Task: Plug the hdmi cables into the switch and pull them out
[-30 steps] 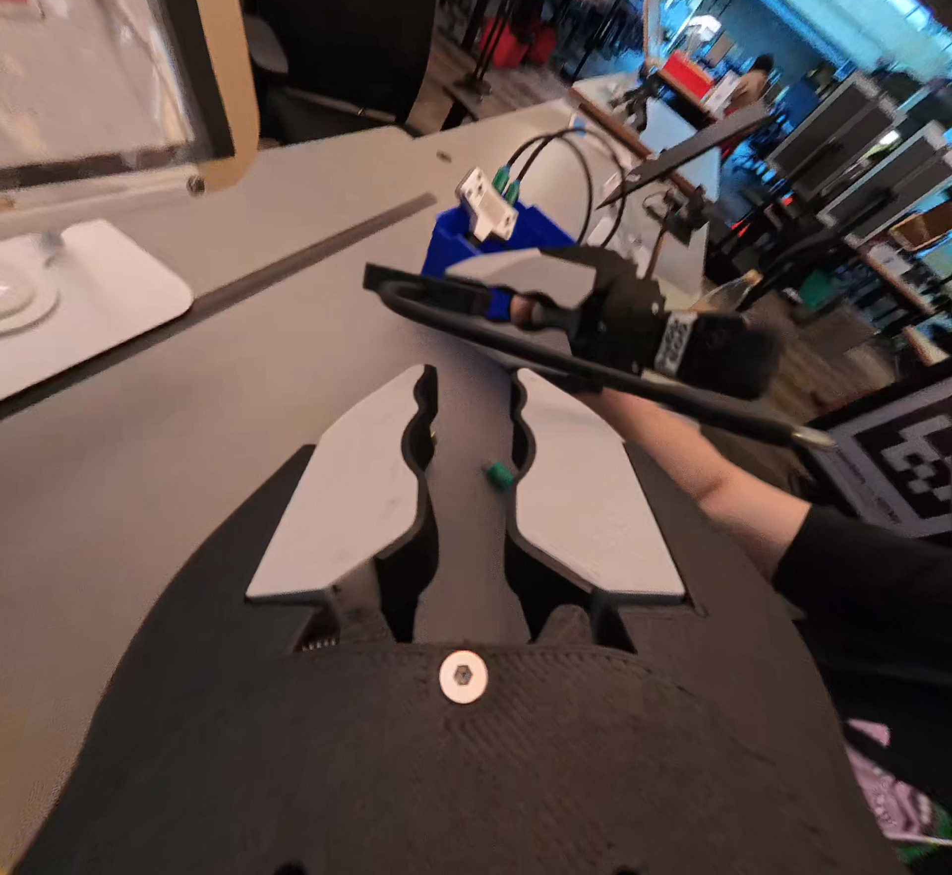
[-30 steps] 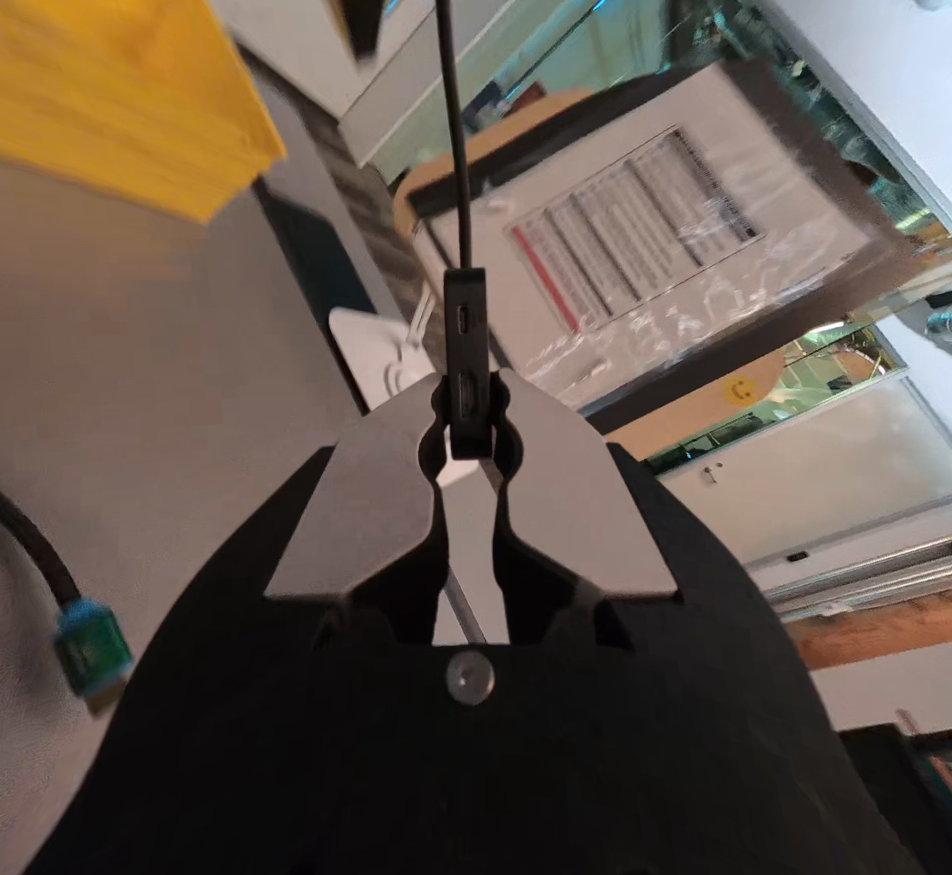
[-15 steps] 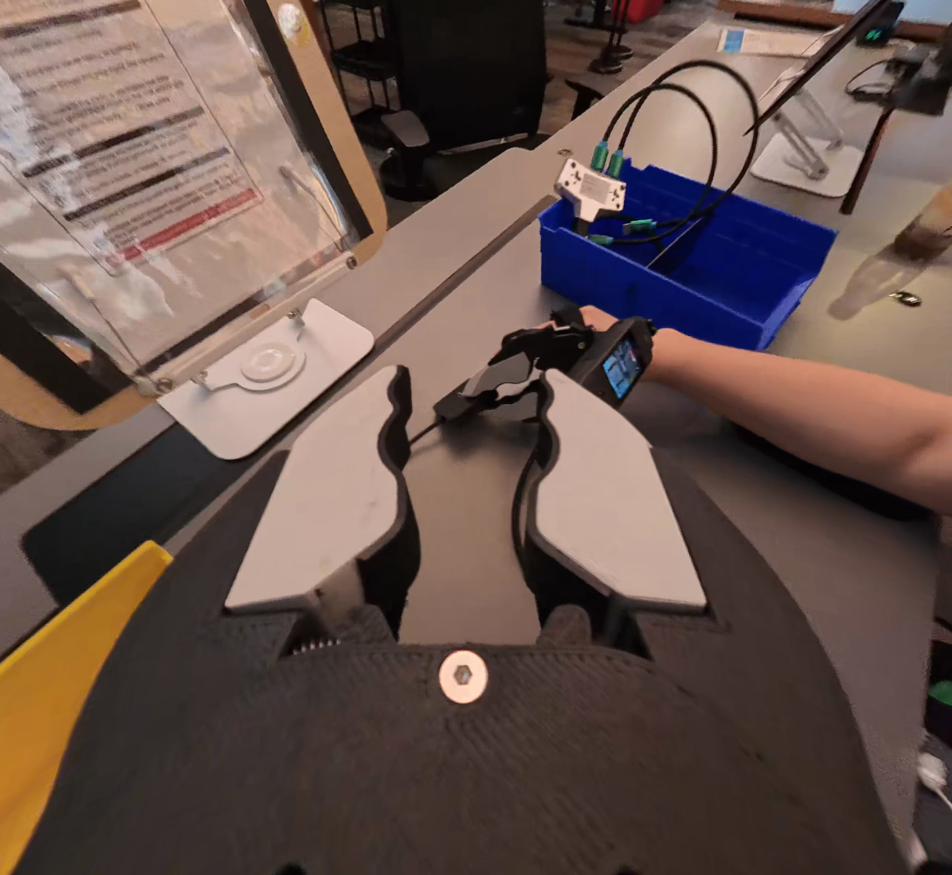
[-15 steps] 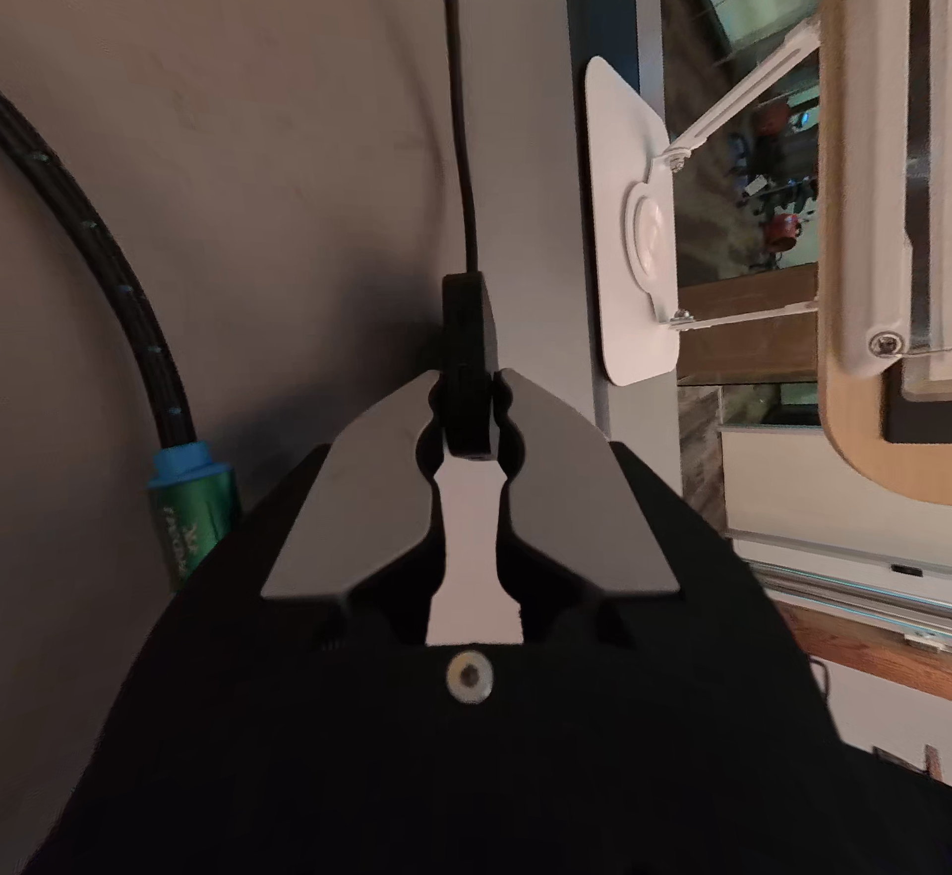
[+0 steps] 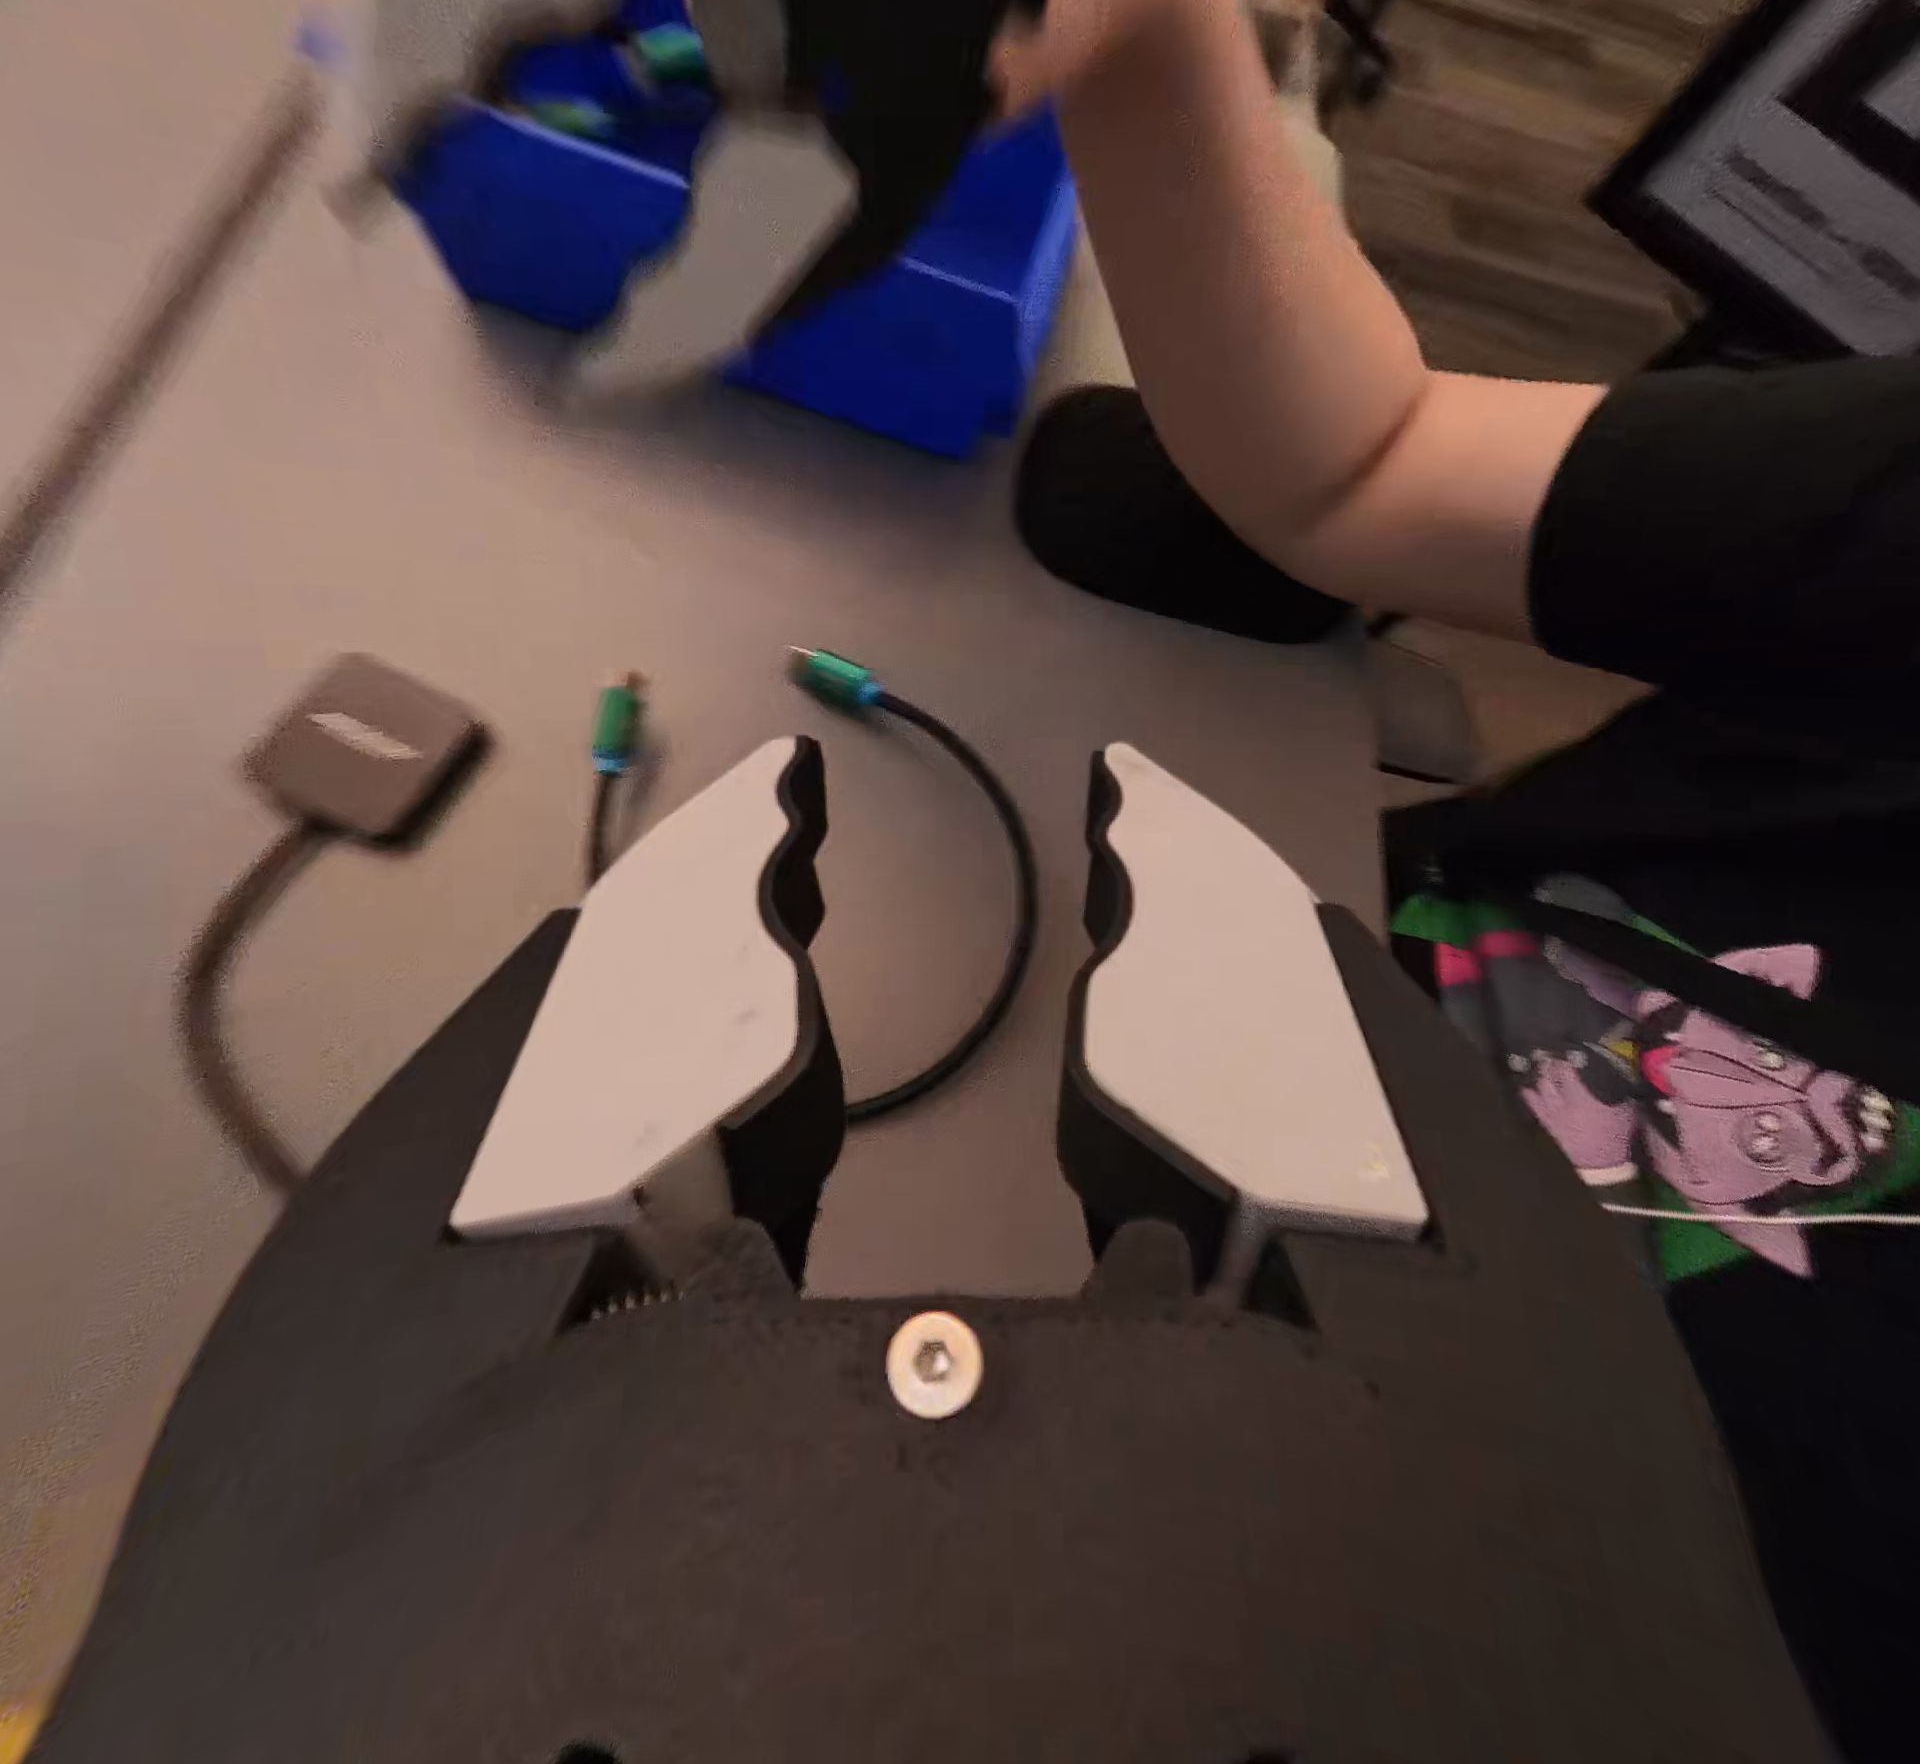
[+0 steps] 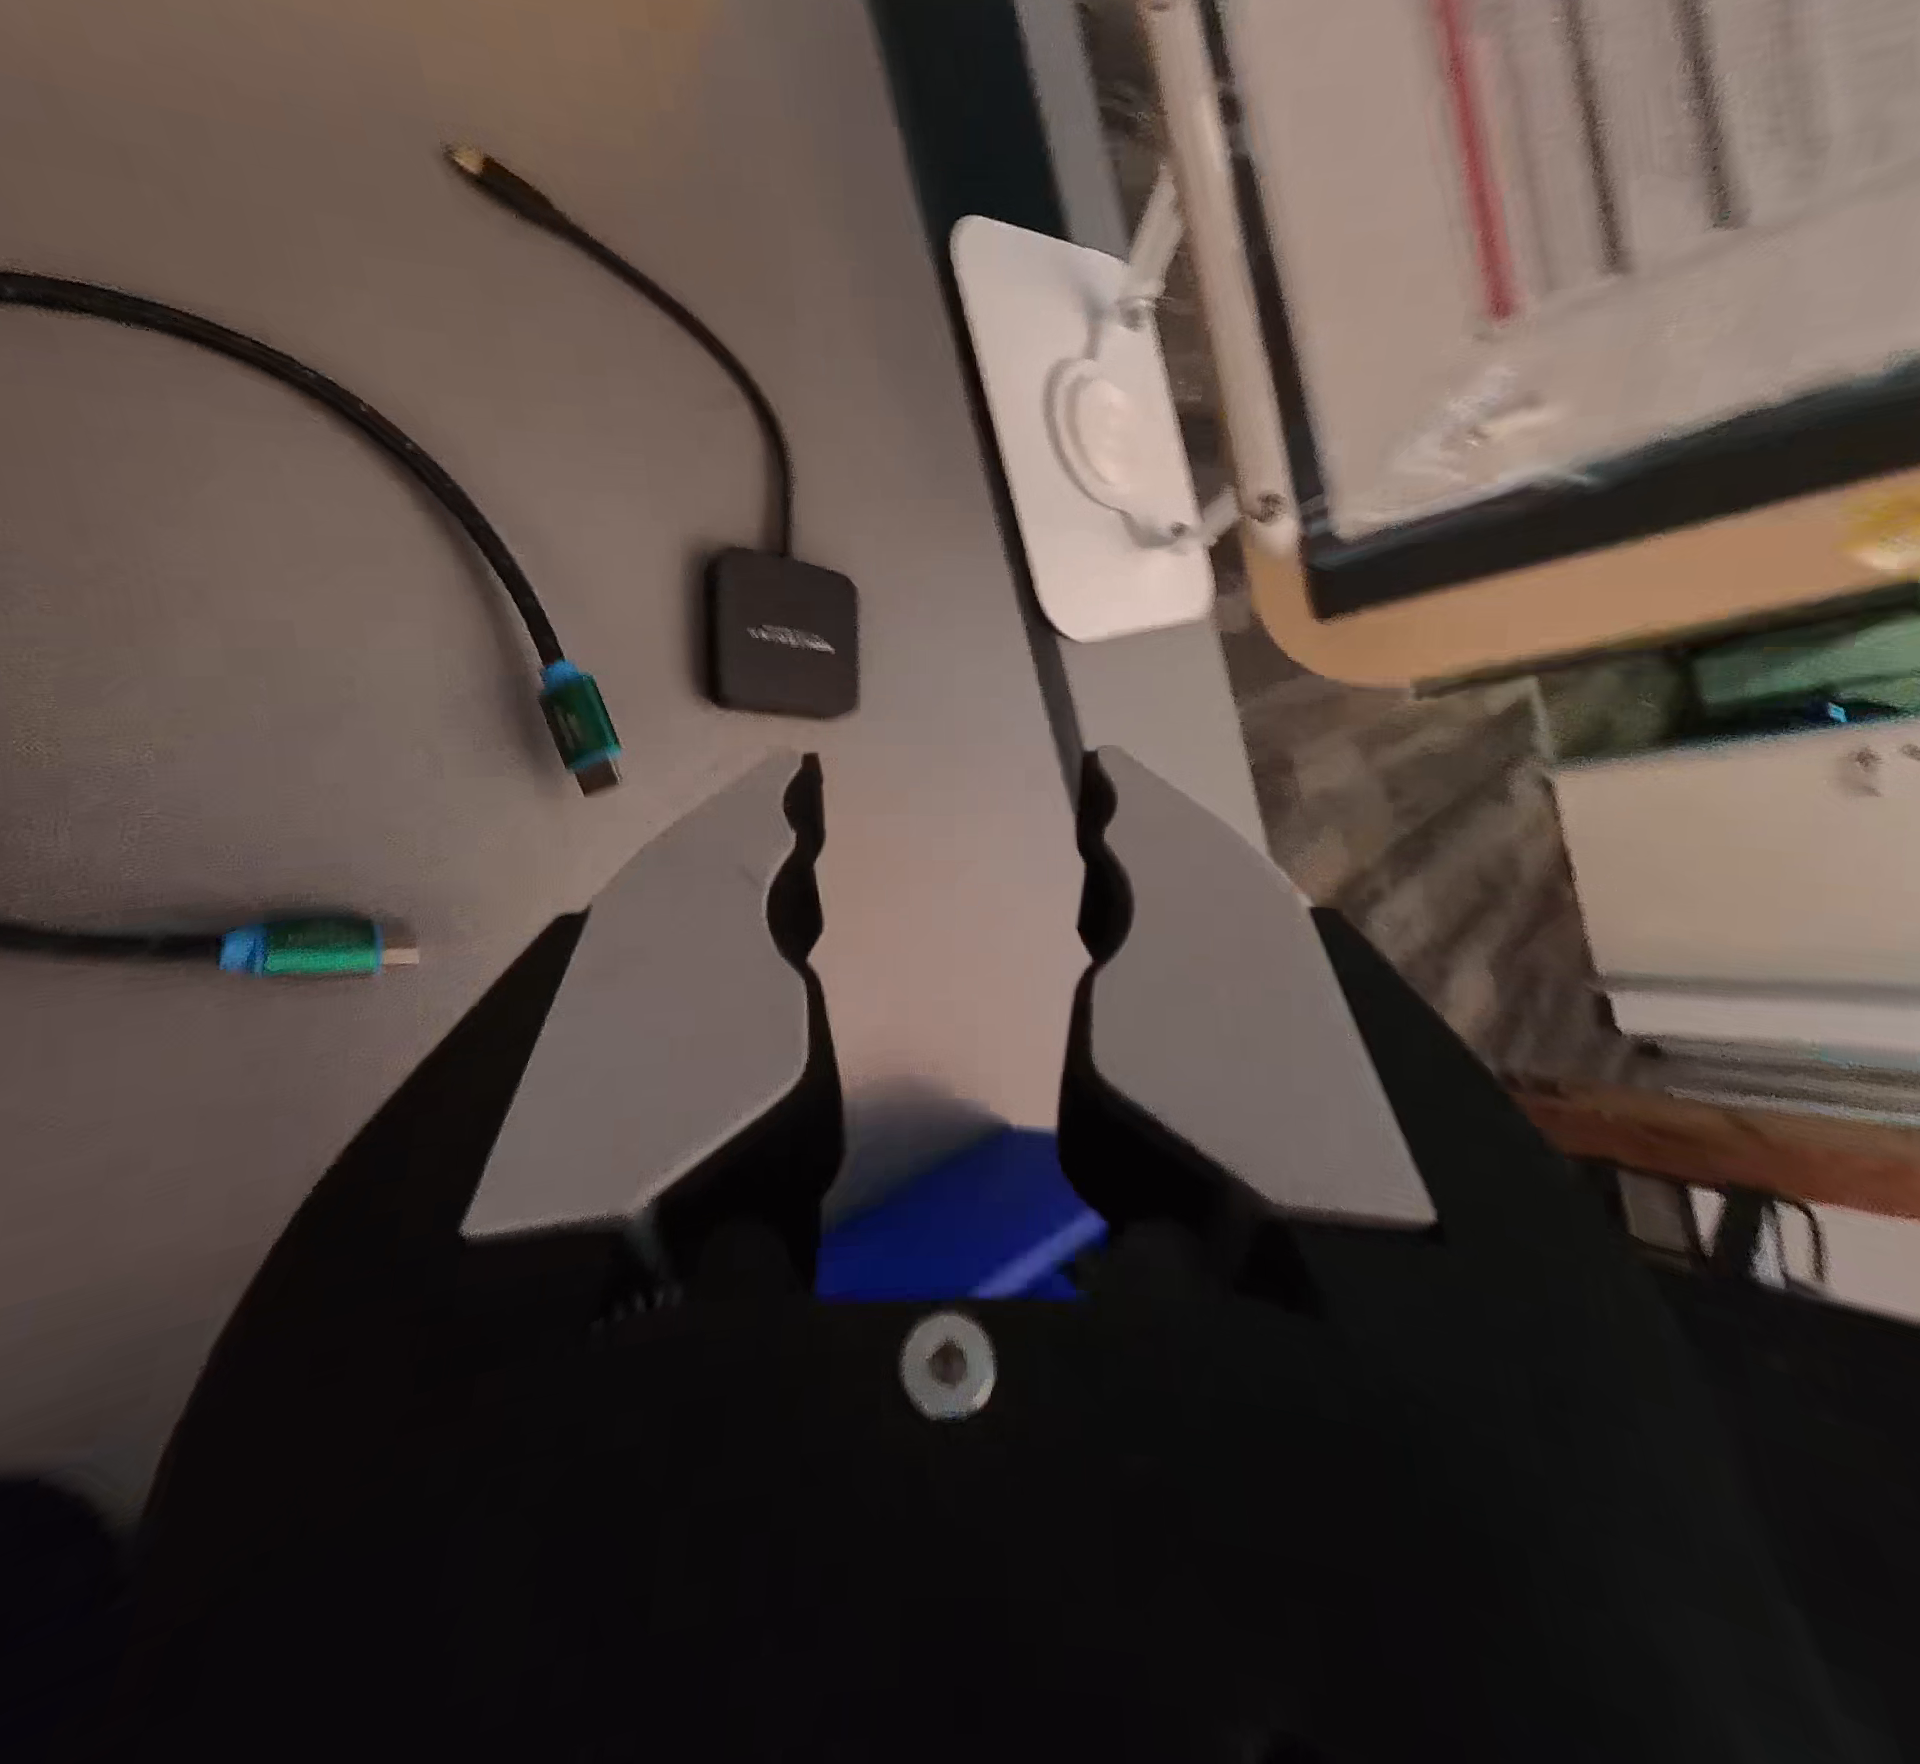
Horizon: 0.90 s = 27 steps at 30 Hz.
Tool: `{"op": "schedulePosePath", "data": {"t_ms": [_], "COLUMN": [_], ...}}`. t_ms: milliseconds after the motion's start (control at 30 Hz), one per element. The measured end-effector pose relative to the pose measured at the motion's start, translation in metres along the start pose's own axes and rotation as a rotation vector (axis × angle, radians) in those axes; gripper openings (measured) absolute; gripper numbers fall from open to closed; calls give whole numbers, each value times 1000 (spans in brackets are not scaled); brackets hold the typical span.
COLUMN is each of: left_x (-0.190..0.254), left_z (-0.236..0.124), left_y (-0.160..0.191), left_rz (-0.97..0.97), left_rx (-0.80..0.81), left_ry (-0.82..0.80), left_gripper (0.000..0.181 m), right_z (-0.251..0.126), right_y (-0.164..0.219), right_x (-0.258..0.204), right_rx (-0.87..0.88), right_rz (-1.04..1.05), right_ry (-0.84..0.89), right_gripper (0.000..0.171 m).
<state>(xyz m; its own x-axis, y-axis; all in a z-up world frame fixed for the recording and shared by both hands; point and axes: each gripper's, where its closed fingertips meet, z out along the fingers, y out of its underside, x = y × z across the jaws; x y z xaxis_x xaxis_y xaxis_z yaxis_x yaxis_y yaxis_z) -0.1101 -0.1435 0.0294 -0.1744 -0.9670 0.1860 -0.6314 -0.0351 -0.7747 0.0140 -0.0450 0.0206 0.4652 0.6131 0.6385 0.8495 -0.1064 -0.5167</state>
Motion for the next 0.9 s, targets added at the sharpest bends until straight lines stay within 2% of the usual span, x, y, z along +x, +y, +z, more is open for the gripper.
{"op": "schedulePosePath", "data": {"t_ms": [100, 200, 233, 367, 533, 567, 633, 667, 733, 800, 900], "left_x": [1, -17, -22, -12, -7, -8, -5, -2, -1, -1, 1], "left_z": [59, 112, 124, 154, 166, 168, 171, 171, 167, 159, 136], "left_y": [19, 46, 55, 79, 101, 104, 105, 107, 105, 88, 40], "left_rz": [-66, -145, -151, -198, -183, -184, -193, -196, -189, -216, -243], "left_rx": [-144, -288, -325, -420, -535, -550, -544, -557, -561, -472, -222], "left_ry": [61, -39, -77, -33, -44, -47, -18, 16, 47, 91, 176], "left_gripper": [49, 59, 63, 67, 57, 50, 23, 15, 13, 10, 7], "right_z": [-54, -94, -104, -125, -126, -126, -126, -126, -128, -131, -136], "right_y": [14, 26, 29, 40, 43, 44, 44, 43, 39, 36, 28], "right_x": [11, 18, 19, 24, 24, 24, 23, 23, 25, 28, 42], "right_rx": [-50, -63, -57, -52, -55, -58, -58, -51, -25, 8, 52], "right_rz": [-15, -5, 2, 25, 16, 12, 3, 3, 13, 46, 127], "right_ry": [95, 171, 189, 233, 228, 230, 227, 226, 233, 242, 297], "right_gripper": [50, 50, 50, 50, 50, 50, 50, 50, 50, 50, 50]}}
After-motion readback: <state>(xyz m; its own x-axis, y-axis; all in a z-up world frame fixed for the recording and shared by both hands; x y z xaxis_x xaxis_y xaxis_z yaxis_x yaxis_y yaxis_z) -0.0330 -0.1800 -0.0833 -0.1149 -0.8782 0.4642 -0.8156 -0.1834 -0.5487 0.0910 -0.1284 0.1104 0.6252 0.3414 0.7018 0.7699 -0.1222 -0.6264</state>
